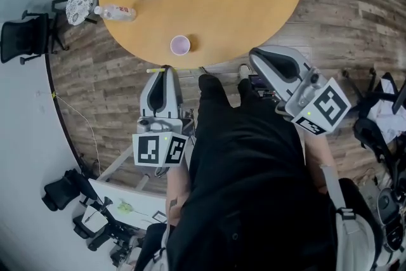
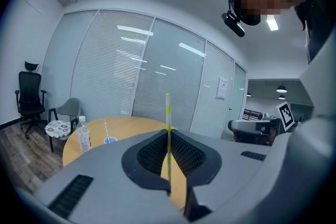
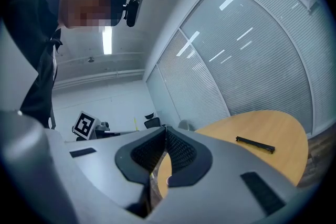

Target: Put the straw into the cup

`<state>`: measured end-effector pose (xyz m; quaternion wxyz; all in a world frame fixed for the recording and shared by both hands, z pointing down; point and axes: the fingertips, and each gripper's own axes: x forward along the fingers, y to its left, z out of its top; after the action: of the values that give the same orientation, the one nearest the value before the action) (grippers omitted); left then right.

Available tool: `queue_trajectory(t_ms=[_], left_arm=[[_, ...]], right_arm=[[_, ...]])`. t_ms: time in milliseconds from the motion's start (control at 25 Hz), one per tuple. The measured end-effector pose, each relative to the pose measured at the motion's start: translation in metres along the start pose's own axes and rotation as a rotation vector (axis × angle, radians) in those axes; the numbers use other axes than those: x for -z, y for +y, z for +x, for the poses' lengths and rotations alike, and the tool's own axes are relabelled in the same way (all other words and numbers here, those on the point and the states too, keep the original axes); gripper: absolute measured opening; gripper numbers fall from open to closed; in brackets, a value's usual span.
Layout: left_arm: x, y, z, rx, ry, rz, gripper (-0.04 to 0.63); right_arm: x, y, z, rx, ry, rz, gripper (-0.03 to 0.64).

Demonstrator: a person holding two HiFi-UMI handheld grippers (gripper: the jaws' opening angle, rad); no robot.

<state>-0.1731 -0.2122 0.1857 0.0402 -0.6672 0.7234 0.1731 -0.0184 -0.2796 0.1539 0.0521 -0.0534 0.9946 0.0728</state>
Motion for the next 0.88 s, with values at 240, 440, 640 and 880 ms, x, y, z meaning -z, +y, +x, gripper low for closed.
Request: queue_trajectory(t_ms=[240,440,640,880], left_arm=[[0.007,0.034,0.019,0.005,0.023,-0.009,0.031],[0.016,0.061,0.035,0.019,0.051,-0.02,0.031],[0.027,0.083,0.051,0.03,0.077,-0.029,0.031],[0.047,0.11,0.065,0.044,0.089,-0.043,0.031]], right_arm=[[0.003,-0.003,0.021,0.04,0.008,0.005,0.018],[0.007,-0.003,0.037,0.082,0.024,0.008,0.018],[0.013,-0.005,0.05,0.115,0.053,0.02,0.018],[0.021,-0.002,0.066,0.135,0.098,0.031,0.018]])
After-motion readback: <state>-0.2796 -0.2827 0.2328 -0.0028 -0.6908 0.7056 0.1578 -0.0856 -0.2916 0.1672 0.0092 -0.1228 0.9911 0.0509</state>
